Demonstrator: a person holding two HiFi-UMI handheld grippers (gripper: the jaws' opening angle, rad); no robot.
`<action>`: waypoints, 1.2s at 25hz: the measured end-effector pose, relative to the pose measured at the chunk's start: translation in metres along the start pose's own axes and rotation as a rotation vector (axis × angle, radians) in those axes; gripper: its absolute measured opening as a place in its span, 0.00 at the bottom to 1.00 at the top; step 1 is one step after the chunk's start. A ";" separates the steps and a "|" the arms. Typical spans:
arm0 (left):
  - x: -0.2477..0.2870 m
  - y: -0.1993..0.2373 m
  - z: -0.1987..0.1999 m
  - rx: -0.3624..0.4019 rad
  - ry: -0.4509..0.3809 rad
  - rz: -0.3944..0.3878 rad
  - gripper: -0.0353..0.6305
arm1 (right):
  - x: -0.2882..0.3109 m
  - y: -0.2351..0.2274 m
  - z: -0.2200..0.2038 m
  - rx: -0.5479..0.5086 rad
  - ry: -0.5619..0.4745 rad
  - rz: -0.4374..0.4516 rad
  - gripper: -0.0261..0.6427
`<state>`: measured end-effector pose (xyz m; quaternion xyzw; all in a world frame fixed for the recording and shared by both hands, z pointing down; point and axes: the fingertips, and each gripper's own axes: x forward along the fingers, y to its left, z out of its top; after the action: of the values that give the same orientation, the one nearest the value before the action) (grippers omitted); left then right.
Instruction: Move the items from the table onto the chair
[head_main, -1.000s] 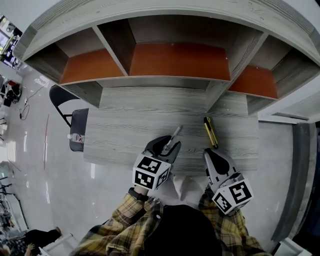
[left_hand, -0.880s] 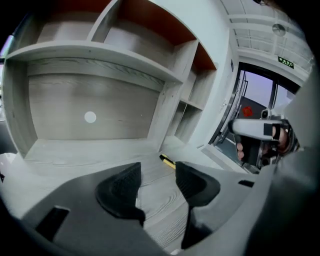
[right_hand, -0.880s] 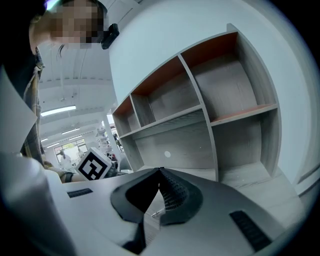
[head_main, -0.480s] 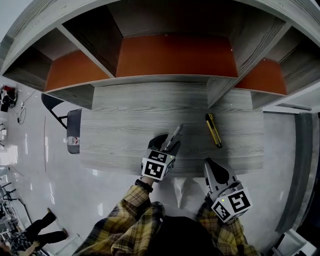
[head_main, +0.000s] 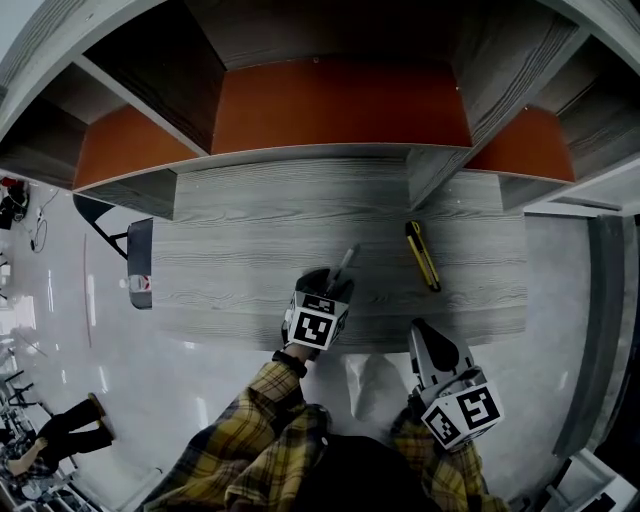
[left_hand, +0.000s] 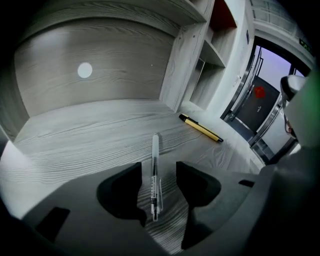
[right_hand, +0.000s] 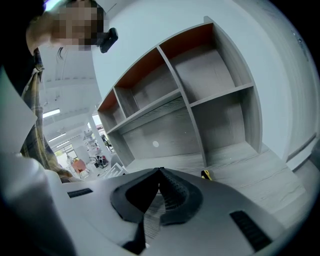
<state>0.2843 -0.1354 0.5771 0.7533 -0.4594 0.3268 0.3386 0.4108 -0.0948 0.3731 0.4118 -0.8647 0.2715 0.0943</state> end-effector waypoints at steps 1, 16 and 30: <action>0.000 0.001 0.000 0.007 0.000 0.010 0.38 | -0.001 0.000 0.000 0.002 -0.001 -0.002 0.07; -0.009 0.008 0.000 0.009 0.000 0.058 0.13 | -0.002 0.001 0.000 0.011 -0.012 0.010 0.07; -0.106 0.041 0.026 -0.219 -0.229 0.163 0.13 | 0.025 0.045 0.024 -0.095 0.011 0.233 0.06</action>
<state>0.2132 -0.1211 0.4855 0.7046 -0.5873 0.2132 0.3364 0.3620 -0.1011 0.3451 0.3024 -0.9180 0.2418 0.0863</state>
